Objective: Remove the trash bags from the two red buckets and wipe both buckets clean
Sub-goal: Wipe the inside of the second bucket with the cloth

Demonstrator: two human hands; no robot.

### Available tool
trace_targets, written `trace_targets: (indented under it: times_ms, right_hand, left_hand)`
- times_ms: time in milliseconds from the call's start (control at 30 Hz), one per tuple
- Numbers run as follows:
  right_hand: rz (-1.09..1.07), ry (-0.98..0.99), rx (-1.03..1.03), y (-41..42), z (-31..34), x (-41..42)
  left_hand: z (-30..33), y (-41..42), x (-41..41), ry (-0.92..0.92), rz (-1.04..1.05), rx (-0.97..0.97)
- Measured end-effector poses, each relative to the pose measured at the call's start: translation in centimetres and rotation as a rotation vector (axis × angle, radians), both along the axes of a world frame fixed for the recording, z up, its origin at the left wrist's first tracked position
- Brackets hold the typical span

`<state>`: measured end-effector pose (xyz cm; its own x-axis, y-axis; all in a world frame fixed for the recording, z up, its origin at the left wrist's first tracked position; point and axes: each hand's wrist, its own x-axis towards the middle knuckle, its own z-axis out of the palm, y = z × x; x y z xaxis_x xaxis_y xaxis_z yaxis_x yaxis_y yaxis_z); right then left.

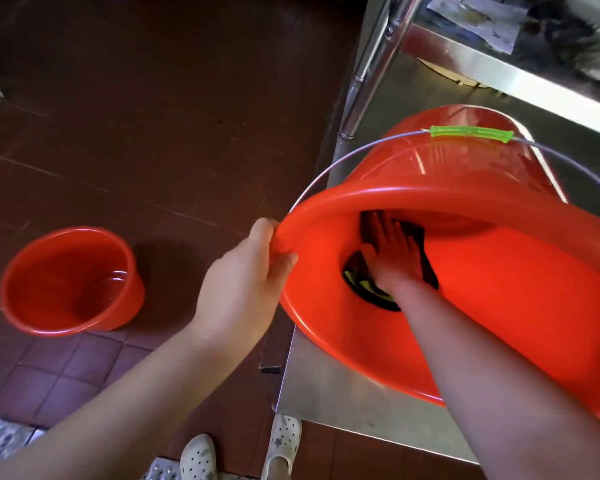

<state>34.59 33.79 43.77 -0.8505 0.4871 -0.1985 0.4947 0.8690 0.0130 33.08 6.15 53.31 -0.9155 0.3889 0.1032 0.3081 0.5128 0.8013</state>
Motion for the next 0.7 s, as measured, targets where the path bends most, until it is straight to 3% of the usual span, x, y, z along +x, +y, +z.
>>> trace_targets:
  times_ms: [100,233,400,567,700]
  right_hand:
    - [-0.031,-0.002,0.035,0.3,-0.4,-0.4]
    - [-0.05,-0.023,0.011,-0.7,-0.1,-0.3]
    - [-0.071,0.111,-0.03,-6.6,0.2,1.9]
    - [0.114,0.178,-0.085,-13.8,0.2,6.9]
    - [0.223,0.211,-0.147,-13.0,0.3,7.1]
  left_hand:
    - [-2.3,0.1,1.2,-0.047,0.05,0.006]
    - [-6.0,0.8,2.2,-0.52,-0.025,0.065]
    - [-7.0,1.2,2.3,-0.47,0.013,0.084]
    - [-6.6,1.3,2.7,-0.436,0.058,0.123]
    - [-5.9,0.9,2.0,-0.363,0.008,0.131]
